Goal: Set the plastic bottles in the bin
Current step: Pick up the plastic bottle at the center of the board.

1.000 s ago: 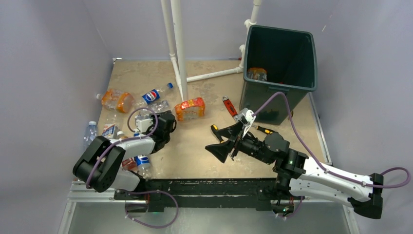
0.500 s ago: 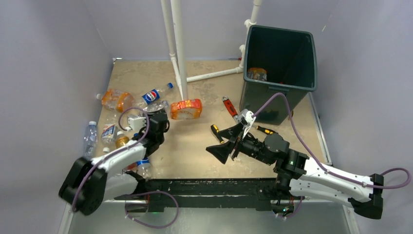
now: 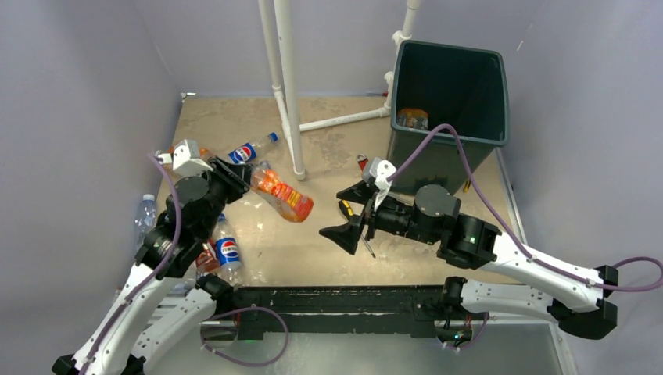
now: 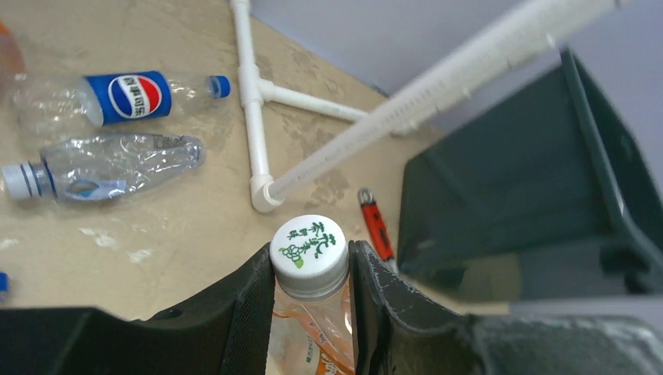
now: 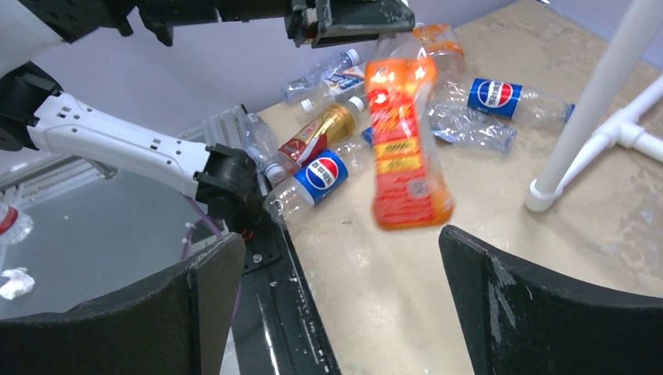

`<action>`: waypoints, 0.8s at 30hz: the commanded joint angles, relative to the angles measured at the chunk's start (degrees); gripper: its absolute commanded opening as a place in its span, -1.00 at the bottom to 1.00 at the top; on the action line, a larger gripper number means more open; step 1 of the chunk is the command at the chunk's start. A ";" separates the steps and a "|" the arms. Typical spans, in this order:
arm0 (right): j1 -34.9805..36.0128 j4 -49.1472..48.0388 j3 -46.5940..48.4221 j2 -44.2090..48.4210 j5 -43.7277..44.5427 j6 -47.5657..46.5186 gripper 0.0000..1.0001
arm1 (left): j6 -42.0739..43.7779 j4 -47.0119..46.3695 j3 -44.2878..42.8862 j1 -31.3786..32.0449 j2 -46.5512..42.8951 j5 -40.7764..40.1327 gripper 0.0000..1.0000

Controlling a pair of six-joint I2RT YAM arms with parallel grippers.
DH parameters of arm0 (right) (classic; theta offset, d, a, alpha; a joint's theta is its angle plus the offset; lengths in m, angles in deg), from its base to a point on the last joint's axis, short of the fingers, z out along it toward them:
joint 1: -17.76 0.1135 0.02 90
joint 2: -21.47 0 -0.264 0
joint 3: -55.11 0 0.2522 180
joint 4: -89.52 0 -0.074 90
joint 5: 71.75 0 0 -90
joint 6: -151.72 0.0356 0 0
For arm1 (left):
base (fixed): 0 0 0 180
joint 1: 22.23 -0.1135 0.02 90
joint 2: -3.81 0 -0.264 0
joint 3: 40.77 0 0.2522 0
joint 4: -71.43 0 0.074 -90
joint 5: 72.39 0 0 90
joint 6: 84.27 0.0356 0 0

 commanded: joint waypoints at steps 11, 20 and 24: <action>0.34 -6.85 2.03 -8.69 3.13 0.09 0.98 | 24.85 5.36 -11.54 -0.39 3.52 21.61 -1.00; 0.66 -15.94 0.62 -15.18 4.77 7.40 0.98 | 19.38 -0.31 -9.12 -0.39 2.48 22.13 -1.00; 1.14 -17.47 1.38 -18.39 5.14 8.83 0.98 | 17.93 0.07 -9.43 -0.40 2.62 20.00 -1.00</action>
